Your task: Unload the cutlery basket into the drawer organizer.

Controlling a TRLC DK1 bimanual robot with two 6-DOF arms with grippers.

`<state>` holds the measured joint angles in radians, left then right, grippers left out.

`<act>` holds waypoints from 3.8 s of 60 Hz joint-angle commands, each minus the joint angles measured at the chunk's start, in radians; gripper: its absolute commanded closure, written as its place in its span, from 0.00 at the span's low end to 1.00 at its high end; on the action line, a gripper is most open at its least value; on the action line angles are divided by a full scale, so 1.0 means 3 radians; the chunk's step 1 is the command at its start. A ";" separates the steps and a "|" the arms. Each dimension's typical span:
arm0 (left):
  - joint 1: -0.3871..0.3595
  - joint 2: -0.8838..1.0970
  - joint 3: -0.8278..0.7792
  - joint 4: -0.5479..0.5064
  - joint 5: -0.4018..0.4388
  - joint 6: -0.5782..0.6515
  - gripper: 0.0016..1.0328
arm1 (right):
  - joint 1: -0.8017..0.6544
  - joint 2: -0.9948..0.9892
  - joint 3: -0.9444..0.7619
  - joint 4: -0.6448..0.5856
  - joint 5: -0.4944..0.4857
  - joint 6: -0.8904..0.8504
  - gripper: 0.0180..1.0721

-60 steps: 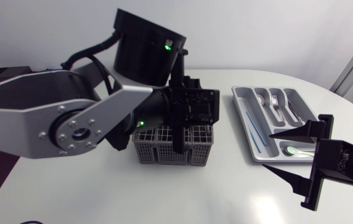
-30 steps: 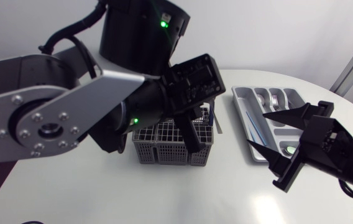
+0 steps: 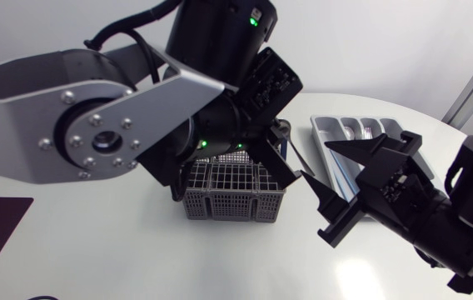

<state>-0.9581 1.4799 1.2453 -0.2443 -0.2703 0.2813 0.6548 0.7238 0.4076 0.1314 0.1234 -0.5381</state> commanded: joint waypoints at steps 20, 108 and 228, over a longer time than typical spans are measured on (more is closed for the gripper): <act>0.0161 0.0252 0.0548 -0.0505 0.0216 -0.0611 0.90 | 0.0205 0.0665 0.0119 0.0508 0.0381 0.0127 0.60; 0.0463 0.0599 0.1274 -0.1374 0.0773 -0.1107 0.71 | 0.0231 0.1080 0.0221 0.0897 0.0601 -0.0109 0.94; 0.1982 -0.0730 -0.0301 -0.0975 0.0845 -0.0575 0.14 | -0.4371 0.3994 0.2318 -0.2719 -0.2631 -0.4792 0.94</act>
<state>-0.3618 1.2873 1.1965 -0.5472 -0.0231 0.0906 -0.6666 1.9007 1.1110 -0.6777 -0.6819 -1.9095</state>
